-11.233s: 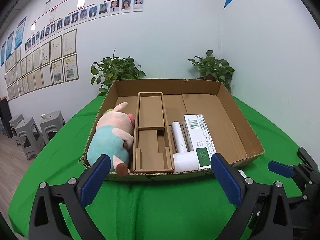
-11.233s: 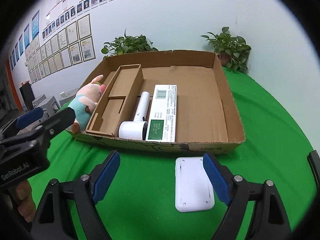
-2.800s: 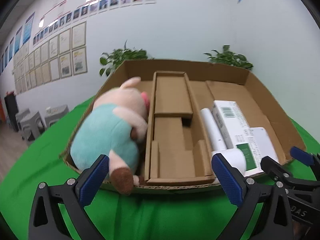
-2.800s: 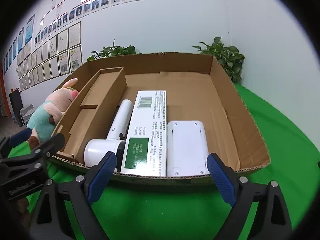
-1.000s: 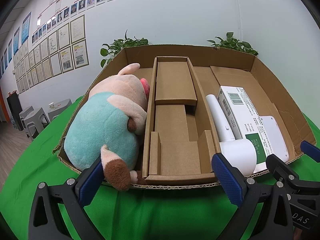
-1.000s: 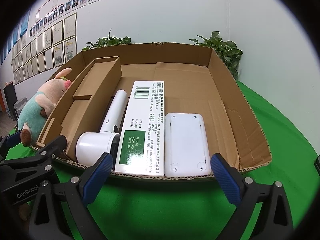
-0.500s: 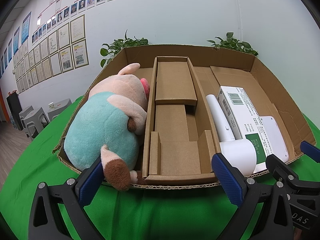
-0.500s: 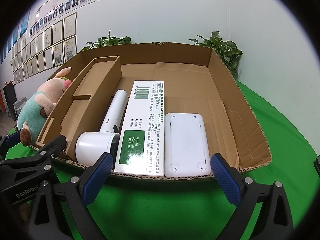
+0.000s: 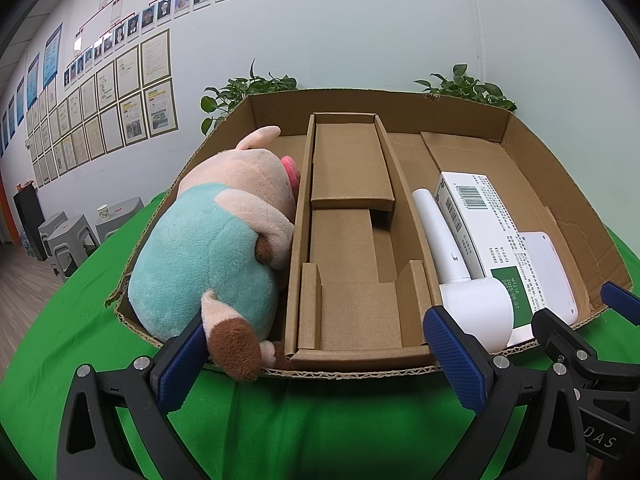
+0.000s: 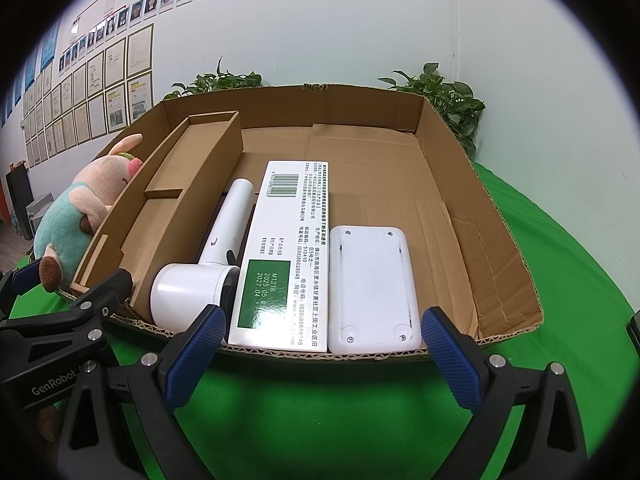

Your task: Organize objects

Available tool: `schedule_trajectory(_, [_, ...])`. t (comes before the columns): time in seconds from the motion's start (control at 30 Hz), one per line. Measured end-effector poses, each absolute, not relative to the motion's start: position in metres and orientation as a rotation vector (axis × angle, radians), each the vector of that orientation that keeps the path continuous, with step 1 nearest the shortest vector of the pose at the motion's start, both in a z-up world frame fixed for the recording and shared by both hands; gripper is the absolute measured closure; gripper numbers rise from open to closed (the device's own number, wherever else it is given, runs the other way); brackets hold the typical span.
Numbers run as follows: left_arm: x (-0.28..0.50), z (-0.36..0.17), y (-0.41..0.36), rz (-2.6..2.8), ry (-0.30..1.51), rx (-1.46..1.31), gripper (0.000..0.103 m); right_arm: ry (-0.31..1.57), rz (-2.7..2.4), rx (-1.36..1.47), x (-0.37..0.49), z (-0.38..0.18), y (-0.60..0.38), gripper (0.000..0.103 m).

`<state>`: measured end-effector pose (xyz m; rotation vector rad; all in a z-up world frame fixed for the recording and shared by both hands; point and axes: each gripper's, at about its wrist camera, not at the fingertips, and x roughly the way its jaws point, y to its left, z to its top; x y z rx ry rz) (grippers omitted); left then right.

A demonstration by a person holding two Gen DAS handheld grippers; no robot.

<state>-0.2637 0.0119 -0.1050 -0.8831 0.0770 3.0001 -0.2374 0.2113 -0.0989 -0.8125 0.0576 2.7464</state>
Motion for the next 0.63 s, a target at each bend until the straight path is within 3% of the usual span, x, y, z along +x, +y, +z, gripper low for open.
schedule_trajectory(0.63, [-0.264,-0.1053,0.0124,3.001,0.083,-0.886,0.0,0.058,2.747,-0.813,-0.2375,-0.099,0.2116,0.005])
